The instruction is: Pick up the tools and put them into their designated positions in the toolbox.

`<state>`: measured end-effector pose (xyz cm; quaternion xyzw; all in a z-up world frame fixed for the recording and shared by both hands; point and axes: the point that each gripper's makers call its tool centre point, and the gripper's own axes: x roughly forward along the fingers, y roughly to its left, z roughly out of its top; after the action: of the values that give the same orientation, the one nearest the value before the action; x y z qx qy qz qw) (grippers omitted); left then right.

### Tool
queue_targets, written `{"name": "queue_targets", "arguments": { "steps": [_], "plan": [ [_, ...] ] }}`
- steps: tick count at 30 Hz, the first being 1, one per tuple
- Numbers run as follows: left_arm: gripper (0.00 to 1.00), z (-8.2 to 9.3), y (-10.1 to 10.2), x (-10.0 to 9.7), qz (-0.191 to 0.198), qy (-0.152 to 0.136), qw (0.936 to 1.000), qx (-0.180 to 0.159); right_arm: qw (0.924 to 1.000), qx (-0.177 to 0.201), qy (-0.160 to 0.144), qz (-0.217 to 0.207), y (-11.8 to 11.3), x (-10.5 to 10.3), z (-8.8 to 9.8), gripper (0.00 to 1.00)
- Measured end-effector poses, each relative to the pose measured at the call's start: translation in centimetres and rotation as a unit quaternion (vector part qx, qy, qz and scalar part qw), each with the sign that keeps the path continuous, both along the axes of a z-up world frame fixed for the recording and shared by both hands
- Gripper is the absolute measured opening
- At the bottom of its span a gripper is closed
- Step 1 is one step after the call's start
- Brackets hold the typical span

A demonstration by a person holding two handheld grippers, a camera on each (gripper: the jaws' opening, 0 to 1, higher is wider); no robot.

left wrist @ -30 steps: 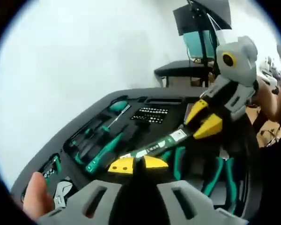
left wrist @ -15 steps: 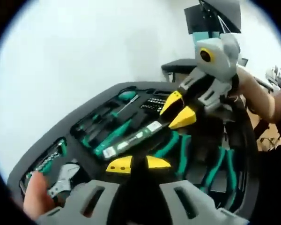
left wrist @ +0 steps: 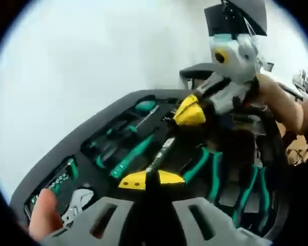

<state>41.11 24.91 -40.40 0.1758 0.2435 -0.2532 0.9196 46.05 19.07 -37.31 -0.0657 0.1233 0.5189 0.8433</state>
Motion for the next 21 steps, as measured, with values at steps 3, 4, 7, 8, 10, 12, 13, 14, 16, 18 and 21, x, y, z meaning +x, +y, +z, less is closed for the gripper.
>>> {"name": "queue_targets", "arguments": {
  "steps": [3,4,7,8,10,12,13,14,16,18,21],
  "plan": [
    [0.07,0.3,0.4,0.6,0.011,-0.015,0.9998,0.007,0.9998,0.006,-0.019,-0.003,1.6,-0.6,0.6,0.0],
    [0.06,0.6,0.3,0.5,0.012,-0.021,0.9997,-0.005,0.9993,0.005,-0.035,-0.008,1.8,-0.6,0.8,0.0],
    [0.03,0.6,0.9,0.4,0.023,-0.02,0.9995,-0.011,0.9975,-0.05,-0.05,0.006,3.2,-1.7,-0.8,0.0],
    [0.03,0.6,0.9,0.2,0.023,-0.022,0.9994,-0.012,0.9969,-0.059,-0.052,0.005,3.3,-1.6,-1.2,0.0],
    [0.03,0.4,-0.5,-0.7,0.015,-0.027,0.9993,-0.02,0.9979,-0.05,-0.037,-0.02,3.5,-1.7,-2.6,0.0],
    [0.03,0.5,-0.8,-1.0,0.011,-0.039,0.999,-0.016,0.9959,-0.065,-0.062,-0.01,3.5,-1.7,-1.9,0.0],
    [0.03,0.5,-0.6,-0.9,0.009,-0.041,0.9991,-0.009,0.9956,-0.066,-0.065,-0.013,3.5,-1.7,-1.8,0.0],
    [0.03,0.5,-0.3,-0.7,0.007,-0.042,0.9991,-0.005,0.9948,-0.065,-0.076,-0.015,3.4,-1.7,-1.9,0.0],
    [0.02,0.5,-0.1,-0.6,0.004,-0.039,0.9992,-0.004,0.9956,-0.066,-0.066,-0.013,3.1,-1.7,-2.0,0.0],
    [0.01,0.5,0.1,-0.4,0.01,-0.018,0.9997,-0.015,0.9954,-0.07,-0.065,-0.011,2.9,-1.6,-2.1,0.0],
    [0.01,0.4,0.2,-0.3,0.009,-0.003,0.9999,-0.012,0.9942,-0.084,-0.067,-0.002,3.3,-1.5,-2.2,0.0]
  ]
}}
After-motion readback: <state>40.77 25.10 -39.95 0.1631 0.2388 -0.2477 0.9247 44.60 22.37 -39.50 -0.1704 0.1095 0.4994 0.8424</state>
